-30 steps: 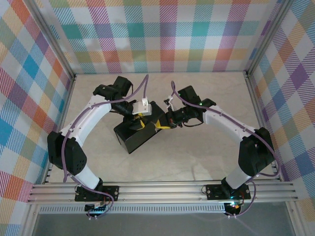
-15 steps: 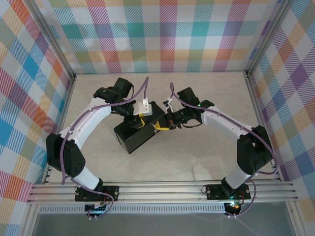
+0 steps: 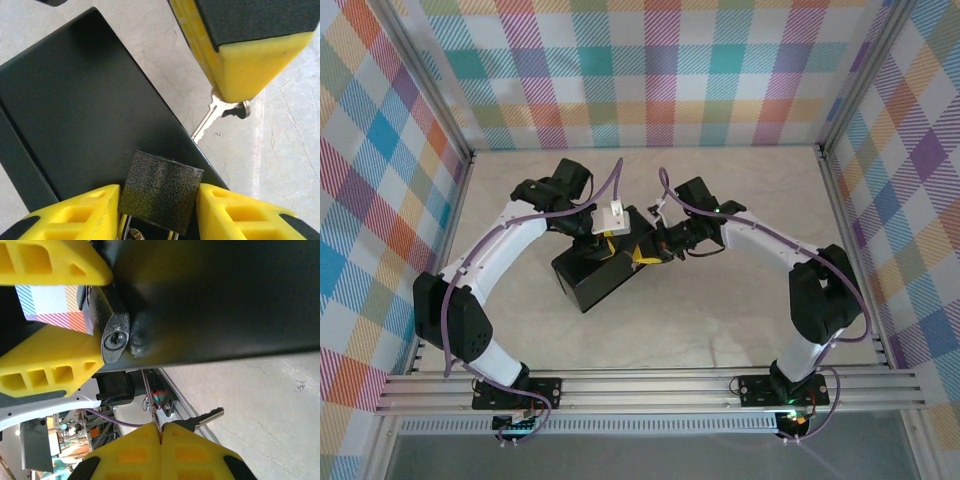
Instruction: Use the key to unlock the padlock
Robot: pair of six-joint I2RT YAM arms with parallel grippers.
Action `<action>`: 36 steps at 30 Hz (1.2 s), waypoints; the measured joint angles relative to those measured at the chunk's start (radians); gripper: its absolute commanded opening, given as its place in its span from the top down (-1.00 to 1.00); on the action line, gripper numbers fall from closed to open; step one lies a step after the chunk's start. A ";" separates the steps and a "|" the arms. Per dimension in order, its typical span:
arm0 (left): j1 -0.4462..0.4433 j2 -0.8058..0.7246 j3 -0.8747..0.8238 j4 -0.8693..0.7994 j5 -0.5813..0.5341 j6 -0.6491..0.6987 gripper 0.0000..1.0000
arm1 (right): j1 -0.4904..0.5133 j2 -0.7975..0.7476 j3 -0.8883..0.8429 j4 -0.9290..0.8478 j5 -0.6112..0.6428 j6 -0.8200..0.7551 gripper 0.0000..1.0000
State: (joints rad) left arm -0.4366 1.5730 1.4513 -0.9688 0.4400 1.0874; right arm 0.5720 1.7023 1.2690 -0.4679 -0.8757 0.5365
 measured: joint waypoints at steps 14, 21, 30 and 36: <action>0.000 -0.011 -0.024 0.035 0.014 -0.011 0.21 | -0.003 0.006 0.018 -0.039 -0.010 -0.022 1.00; 0.000 -0.020 -0.035 0.048 0.015 -0.018 0.21 | -0.017 -0.039 0.018 -0.053 -0.005 -0.029 1.00; 0.000 -0.022 -0.039 0.053 0.015 -0.023 0.22 | -0.023 -0.039 0.050 -0.048 -0.007 -0.029 1.00; 0.000 -0.027 -0.047 0.061 0.016 -0.026 0.22 | -0.023 -0.013 0.062 -0.047 -0.017 -0.029 1.00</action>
State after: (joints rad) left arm -0.4366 1.5463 1.4048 -0.9081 0.4557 1.0618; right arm 0.5491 1.6894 1.3312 -0.5152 -0.8925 0.5072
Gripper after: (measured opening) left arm 0.391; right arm 0.043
